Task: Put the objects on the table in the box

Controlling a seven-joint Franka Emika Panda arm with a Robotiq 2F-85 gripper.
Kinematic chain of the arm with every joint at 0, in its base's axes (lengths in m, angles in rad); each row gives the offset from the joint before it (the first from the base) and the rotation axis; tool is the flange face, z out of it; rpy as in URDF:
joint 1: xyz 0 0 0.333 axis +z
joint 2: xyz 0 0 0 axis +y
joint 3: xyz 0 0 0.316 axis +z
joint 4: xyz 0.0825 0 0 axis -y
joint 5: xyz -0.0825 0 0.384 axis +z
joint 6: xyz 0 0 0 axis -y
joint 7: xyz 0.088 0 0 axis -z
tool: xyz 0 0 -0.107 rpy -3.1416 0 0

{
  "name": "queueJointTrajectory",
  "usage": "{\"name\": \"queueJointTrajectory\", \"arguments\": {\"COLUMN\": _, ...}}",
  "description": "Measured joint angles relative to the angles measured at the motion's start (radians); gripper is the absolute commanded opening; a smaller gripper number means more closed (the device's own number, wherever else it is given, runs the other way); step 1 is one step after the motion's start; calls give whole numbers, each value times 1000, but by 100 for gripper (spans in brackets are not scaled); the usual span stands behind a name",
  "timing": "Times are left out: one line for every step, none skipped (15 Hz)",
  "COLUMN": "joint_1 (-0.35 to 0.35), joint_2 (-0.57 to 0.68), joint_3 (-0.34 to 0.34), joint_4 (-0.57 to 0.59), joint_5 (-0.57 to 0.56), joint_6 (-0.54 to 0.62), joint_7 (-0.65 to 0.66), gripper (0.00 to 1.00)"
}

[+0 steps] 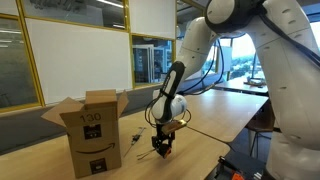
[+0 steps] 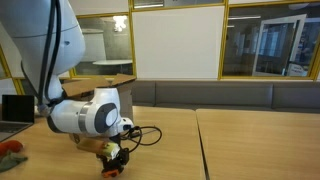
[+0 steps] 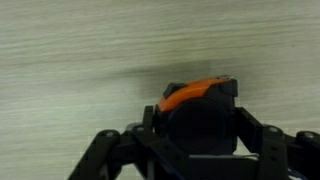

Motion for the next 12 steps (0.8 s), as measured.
{"name": "queueJointTrajectory", "arguments": {"joint_1": -5, "joint_2": -30, "joint_3": -5, "joint_4": -2, "joint_5": 11, "joint_6": -1, "joint_7": 7, "gripper": 55}}
{"name": "queueJointTrajectory", "arguments": {"joint_1": -9, "joint_2": -63, "joint_3": -10, "joint_4": -4, "joint_5": 22, "joint_6": -1, "joint_7": 14, "gripper": 55}}
{"name": "queueJointTrajectory", "arguments": {"joint_1": -11, "joint_2": -99, "joint_3": -17, "joint_4": -5, "joint_5": 26, "joint_6": -2, "joint_7": 26, "gripper": 55}}
{"name": "queueJointTrajectory", "arguments": {"joint_1": -11, "joint_2": -136, "joint_3": -24, "joint_4": -7, "joint_5": 26, "joint_6": -4, "joint_7": 43, "gripper": 55}}
{"name": "queueJointTrajectory", "arguments": {"joint_1": -11, "joint_2": -172, "joint_3": -30, "joint_4": -8, "joint_5": 25, "joint_6": -6, "joint_7": 60, "gripper": 55}}
{"name": "queueJointTrajectory", "arguments": {"joint_1": -11, "joint_2": -211, "joint_3": -34, "joint_4": -9, "joint_5": 19, "joint_6": -8, "joint_7": 82, "gripper": 55}}
{"name": "queueJointTrajectory", "arguments": {"joint_1": -9, "joint_2": -248, "joint_3": -37, "joint_4": -9, "joint_5": 5, "joint_6": -10, "joint_7": 108, "gripper": 55}}
{"name": "queueJointTrajectory", "arguments": {"joint_1": -8, "joint_2": -286, "joint_3": -38, "joint_4": -9, "joint_5": -20, "joint_6": -11, "joint_7": 140, "gripper": 55}}
{"name": "queueJointTrajectory", "arguments": {"joint_1": -5, "joint_2": -324, "joint_3": -38, "joint_4": -9, "joint_5": -53, "joint_6": -13, "joint_7": 179, "gripper": 55}}
{"name": "queueJointTrajectory", "arguments": {"joint_1": -4, "joint_2": -360, "joint_3": -35, "joint_4": -9, "joint_5": -90, "joint_6": -15, "joint_7": 220, "gripper": 55}}
{"name": "queueJointTrajectory", "arguments": {"joint_1": -3, "joint_2": -397, "joint_3": -30, "joint_4": -8, "joint_5": -129, "joint_6": -19, "joint_7": 263, "gripper": 55}}
{"name": "queueJointTrajectory", "arguments": {"joint_1": -4, "joint_2": -431, "joint_3": -21, "joint_4": -6, "joint_5": -166, "joint_6": -25, "joint_7": 305, "gripper": 55}}
